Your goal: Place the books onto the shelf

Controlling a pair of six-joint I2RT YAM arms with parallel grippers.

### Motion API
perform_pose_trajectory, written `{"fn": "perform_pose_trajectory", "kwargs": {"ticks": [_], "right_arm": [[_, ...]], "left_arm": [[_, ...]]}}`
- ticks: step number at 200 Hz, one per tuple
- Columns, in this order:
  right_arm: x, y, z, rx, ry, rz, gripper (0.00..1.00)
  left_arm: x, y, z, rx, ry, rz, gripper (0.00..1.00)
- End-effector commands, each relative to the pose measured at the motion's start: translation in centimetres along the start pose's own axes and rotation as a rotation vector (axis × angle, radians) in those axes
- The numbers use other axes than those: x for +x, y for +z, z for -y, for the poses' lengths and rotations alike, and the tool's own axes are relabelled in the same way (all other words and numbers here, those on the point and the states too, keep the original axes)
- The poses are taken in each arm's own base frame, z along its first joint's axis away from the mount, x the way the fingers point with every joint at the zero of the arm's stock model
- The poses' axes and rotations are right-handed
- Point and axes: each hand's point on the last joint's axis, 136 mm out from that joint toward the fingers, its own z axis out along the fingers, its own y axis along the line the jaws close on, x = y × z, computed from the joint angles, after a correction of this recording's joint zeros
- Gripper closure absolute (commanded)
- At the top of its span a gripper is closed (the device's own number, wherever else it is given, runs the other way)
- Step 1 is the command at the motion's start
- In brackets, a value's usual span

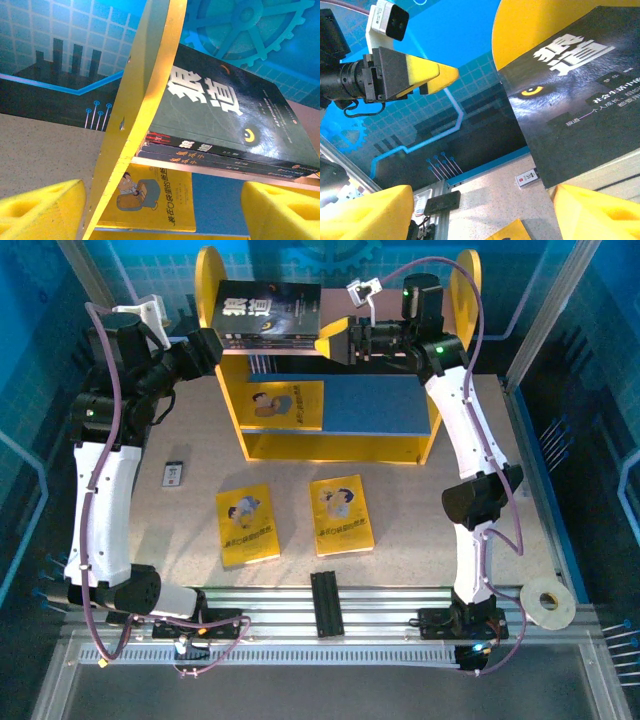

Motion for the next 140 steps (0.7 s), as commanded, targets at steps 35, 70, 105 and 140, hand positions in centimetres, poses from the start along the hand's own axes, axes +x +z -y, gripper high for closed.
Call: {"fn": "perform_pose_trajectory", "kwargs": {"ticks": [35, 70, 105, 140], "right_arm": [[2.0, 0.9, 1.3, 0.023, 0.101, -0.048, 0.24], [0.8, -0.2, 0.9, 0.059, 0.067, -0.021, 0.23], [0.3, -0.9, 0.4, 0.089, 0.052, -0.012, 0.23], [0.5, -1.6, 0.1, 0.150, 0.038, -0.017, 0.22]], "left_arm": [[-0.7, -1.1, -0.1, 0.001, 0.026, 0.029, 0.18], [-0.7, -1.3, -0.2, -0.003, 0.034, 0.032, 0.18], [-0.7, -1.2, 0.0, 0.005, 0.027, 0.022, 0.19], [-0.6, -1.8, 0.0, 0.000, 0.032, 0.021, 0.19]]}}
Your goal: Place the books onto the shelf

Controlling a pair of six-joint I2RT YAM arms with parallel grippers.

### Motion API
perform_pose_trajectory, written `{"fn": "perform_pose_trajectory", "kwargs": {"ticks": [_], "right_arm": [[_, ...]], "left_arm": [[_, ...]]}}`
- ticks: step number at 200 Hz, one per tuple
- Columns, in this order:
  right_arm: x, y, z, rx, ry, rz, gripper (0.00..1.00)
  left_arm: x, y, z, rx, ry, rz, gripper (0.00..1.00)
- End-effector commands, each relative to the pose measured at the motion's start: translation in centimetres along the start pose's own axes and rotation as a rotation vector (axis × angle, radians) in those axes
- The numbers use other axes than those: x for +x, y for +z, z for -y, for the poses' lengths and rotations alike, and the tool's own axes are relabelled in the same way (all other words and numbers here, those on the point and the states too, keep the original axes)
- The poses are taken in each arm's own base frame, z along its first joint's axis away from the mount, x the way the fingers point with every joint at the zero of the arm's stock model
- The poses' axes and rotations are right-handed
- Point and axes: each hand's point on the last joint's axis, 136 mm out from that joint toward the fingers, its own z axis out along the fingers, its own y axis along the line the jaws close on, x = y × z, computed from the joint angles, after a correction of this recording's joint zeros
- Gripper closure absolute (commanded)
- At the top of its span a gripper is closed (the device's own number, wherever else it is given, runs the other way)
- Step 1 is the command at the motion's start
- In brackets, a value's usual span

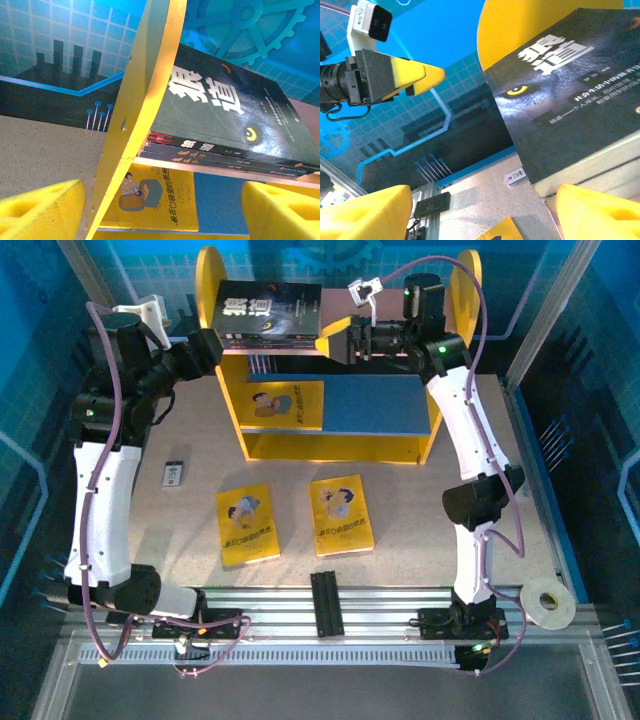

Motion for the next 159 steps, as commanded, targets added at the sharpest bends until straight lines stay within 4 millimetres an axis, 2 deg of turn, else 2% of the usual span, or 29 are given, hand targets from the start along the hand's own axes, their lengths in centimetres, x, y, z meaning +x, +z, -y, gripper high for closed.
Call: {"fn": "perform_pose_trajectory", "kwargs": {"ticks": [1, 24, 41, 71, 101, 125, 130, 159], "right_arm": [[0.7, -1.1, -0.4, 0.071, 0.038, -0.024, 0.22], [0.9, -2.1, -0.9, 0.111, 0.024, -0.026, 0.22], [1.9, -2.7, -1.3, 0.156, 0.023, -0.042, 0.22], [4.9, -4.2, -2.5, 0.226, 0.019, -0.064, 0.22], [8.7, -6.1, -4.4, 0.277, 0.039, -0.087, 0.21], [13.4, -7.5, -4.2, 0.371, 0.087, -0.118, 0.21], [15.3, -7.6, -3.7, 0.393, 0.113, -0.142, 0.21], [22.3, -9.0, -2.1, 0.518, 0.210, -0.211, 0.23]], "left_arm": [[-0.6, -1.9, 0.0, 0.001, 0.018, 0.021, 0.19], [-0.5, -2.6, -0.3, -0.022, 0.039, 0.021, 0.18], [0.1, -2.9, -0.6, -0.034, 0.042, 0.003, 0.18], [3.3, -3.0, -1.6, -0.048, 0.006, -0.071, 0.19], [6.4, -4.3, -2.6, -0.059, -0.053, -0.102, 0.19], [10.9, -3.9, -3.2, -0.031, -0.136, -0.170, 0.20], [12.1, -3.7, -3.6, -0.032, -0.151, -0.187, 0.20], [17.7, -2.2, -4.5, -0.016, -0.231, -0.289, 0.21]]}}
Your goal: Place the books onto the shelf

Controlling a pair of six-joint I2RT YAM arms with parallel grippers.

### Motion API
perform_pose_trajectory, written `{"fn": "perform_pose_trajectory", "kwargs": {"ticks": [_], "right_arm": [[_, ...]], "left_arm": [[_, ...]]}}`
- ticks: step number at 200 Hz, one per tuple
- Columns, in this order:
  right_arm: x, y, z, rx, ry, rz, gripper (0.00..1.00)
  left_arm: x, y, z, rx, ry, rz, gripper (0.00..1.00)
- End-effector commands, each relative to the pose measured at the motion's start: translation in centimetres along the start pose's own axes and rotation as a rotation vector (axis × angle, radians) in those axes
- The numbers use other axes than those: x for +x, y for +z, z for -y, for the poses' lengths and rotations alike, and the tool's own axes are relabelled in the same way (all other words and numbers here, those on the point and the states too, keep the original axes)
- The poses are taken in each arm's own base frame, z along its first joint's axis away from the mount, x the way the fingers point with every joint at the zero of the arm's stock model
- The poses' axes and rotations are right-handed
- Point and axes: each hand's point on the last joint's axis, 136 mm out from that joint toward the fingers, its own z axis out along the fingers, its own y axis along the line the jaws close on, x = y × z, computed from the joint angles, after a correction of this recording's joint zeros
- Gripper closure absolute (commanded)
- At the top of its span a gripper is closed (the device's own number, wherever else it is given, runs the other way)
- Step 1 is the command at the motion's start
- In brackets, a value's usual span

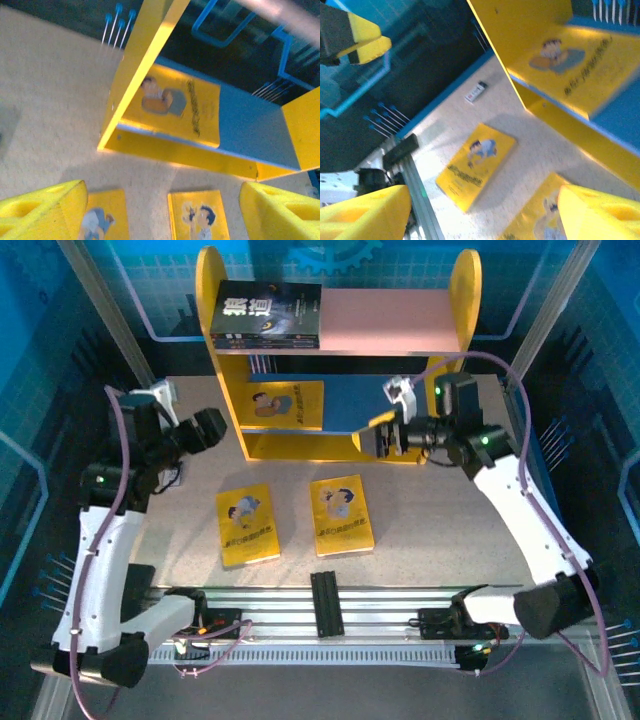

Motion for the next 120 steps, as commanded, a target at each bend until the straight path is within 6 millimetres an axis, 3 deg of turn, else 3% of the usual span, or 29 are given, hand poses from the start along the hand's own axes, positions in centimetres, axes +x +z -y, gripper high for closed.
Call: {"fn": "perform_pose_trajectory", "kwargs": {"ticks": [1, 25, 53, 61, 84, 120], "right_arm": [[4.6, 1.1, 3.2, 0.139, 0.062, -0.059, 0.23], [9.7, 1.9, 5.1, 0.244, 0.113, -0.124, 0.24], [13.9, 2.5, 7.6, 0.349, 0.205, -0.159, 0.25], [15.9, 2.9, 8.5, 0.372, 0.240, -0.194, 0.26], [18.6, 3.8, 9.9, 0.414, 0.288, -0.257, 0.29], [21.1, 5.5, 11.4, 0.437, 0.334, -0.322, 0.35]], "left_arm": [[2.6, 2.1, 0.0, 0.057, -0.087, -0.058, 0.21], [7.1, 4.7, 0.4, 0.073, -0.080, -0.153, 0.22], [14.0, 8.3, 0.6, 0.047, -0.064, -0.292, 0.22], [15.9, 9.1, 0.5, 0.039, -0.066, -0.329, 0.22], [20.6, 10.9, 0.3, 0.028, -0.081, -0.415, 0.22], [25.6, 13.0, 2.2, 0.035, -0.034, -0.522, 0.23]]}}
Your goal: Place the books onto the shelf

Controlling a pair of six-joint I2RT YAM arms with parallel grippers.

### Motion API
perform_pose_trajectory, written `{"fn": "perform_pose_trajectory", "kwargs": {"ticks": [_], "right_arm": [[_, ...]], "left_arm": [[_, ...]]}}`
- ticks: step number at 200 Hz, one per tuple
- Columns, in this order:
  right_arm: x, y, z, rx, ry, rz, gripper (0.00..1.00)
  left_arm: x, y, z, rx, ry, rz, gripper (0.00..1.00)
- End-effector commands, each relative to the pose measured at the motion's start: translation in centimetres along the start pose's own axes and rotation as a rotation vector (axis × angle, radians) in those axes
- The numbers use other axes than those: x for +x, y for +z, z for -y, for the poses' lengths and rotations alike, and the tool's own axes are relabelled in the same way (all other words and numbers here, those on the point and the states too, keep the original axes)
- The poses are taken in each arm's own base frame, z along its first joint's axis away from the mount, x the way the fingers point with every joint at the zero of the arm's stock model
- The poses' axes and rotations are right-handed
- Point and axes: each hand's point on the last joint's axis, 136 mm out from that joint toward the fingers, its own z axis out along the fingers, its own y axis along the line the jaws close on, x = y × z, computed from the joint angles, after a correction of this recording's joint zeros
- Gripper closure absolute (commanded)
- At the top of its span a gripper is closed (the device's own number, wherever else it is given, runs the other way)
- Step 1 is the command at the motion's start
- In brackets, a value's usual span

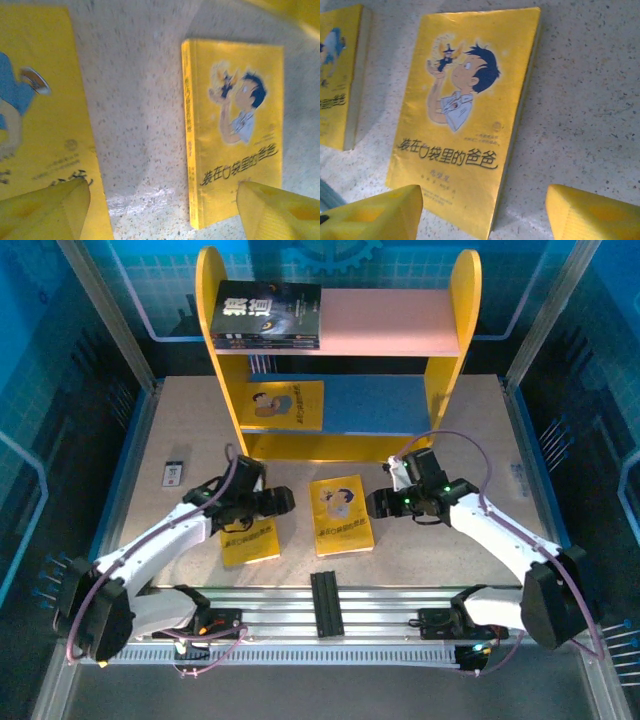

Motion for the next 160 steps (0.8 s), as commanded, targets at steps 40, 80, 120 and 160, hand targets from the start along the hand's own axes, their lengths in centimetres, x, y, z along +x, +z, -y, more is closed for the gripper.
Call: {"fn": "perform_pose_trajectory", "kwargs": {"ticks": [40, 80, 120, 160], "right_arm": [[0.3, 4.1, 0.6, 0.031, 0.034, -0.048, 0.40], [0.8, 6.0, 1.1, 0.046, 0.038, -0.094, 0.44], [1.2, 7.2, 1.4, 0.059, 0.039, -0.119, 0.47], [1.6, 7.8, 1.5, 0.064, 0.039, -0.134, 0.49]], "left_arm": [[1.2, 4.1, 3.0, 0.033, 0.017, -0.026, 0.24], [1.8, 5.6, 3.7, 0.054, 0.014, -0.062, 0.24], [2.4, 7.3, 3.8, 0.062, 0.015, -0.099, 0.25], [2.5, 7.9, 4.2, 0.072, 0.013, -0.112, 0.25]]}}
